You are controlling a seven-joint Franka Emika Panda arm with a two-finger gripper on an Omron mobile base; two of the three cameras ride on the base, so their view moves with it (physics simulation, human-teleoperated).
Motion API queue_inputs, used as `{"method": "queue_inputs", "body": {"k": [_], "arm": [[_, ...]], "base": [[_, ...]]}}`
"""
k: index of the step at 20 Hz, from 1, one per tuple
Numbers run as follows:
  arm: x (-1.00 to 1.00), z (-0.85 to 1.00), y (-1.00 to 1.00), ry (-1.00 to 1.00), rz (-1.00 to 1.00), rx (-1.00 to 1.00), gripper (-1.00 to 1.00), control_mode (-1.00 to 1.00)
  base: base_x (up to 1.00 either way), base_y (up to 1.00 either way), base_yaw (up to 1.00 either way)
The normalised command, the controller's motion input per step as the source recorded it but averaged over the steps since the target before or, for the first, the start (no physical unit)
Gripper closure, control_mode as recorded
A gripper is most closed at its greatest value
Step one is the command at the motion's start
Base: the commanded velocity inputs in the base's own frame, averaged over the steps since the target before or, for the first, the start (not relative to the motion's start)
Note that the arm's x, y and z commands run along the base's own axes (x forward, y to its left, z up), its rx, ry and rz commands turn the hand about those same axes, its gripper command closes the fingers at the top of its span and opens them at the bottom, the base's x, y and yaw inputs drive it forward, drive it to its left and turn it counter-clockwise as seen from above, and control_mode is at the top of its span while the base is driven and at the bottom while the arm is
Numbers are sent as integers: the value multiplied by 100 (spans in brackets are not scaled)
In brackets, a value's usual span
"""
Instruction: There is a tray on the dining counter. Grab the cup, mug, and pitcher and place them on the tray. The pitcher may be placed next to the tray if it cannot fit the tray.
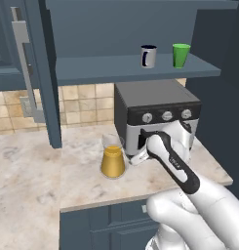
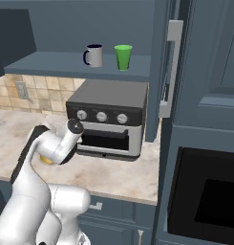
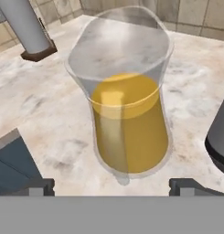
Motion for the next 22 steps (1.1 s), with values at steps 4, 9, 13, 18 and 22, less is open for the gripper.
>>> {"method": "queue_inputs", "body": {"k": [4,9,13,18,22], "arm": [[23,-17,3,0,12,12,-100,-100],[3,-31,26,0,11,5,-100,-100],[5,-16,46,0,4,0,-100,-100],[0,-5,23,-3,0,2,-100,-100],[0,-8,2,-2,0,3,-100,-100]], "base": [[0,0,0],[0,0,0],[0,0,0],[0,0,0],[0,0,0]]}}
